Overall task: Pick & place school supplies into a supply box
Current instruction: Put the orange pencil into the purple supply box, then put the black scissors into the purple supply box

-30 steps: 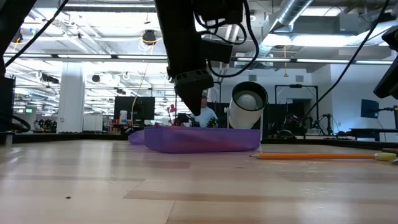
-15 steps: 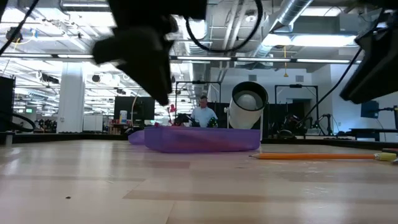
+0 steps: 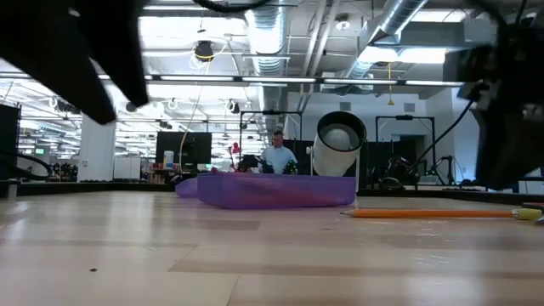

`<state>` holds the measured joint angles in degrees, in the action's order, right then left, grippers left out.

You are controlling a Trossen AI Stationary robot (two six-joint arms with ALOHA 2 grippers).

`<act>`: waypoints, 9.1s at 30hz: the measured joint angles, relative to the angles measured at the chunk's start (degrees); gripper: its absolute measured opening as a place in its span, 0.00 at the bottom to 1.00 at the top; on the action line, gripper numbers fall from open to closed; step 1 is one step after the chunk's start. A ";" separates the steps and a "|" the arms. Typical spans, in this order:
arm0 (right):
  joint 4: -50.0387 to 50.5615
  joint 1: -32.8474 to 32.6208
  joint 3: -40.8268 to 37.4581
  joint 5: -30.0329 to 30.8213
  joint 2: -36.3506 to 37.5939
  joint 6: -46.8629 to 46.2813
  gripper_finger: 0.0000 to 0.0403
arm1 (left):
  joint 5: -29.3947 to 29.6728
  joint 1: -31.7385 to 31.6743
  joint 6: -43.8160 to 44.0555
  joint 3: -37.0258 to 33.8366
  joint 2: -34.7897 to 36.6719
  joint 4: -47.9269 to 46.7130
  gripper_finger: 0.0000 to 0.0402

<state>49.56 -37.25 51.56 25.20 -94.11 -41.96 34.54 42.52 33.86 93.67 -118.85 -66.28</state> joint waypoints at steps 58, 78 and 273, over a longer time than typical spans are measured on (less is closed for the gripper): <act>-11.77 15.98 -8.59 -20.77 3.82 19.53 0.03 | 11.02 5.42 10.89 0.02 0.04 -7.83 0.44; -19.66 7.93 -8.62 -5.64 3.54 23.93 0.00 | 11.17 5.38 12.76 0.02 0.04 -9.85 0.44; -3.50 2.51 -3.86 -11.60 3.37 34.84 0.25 | 20.18 7.19 29.39 -0.02 0.02 -22.76 0.44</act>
<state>46.06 -34.74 47.70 13.60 -90.74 -7.13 54.72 49.71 63.24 93.65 -118.83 -89.05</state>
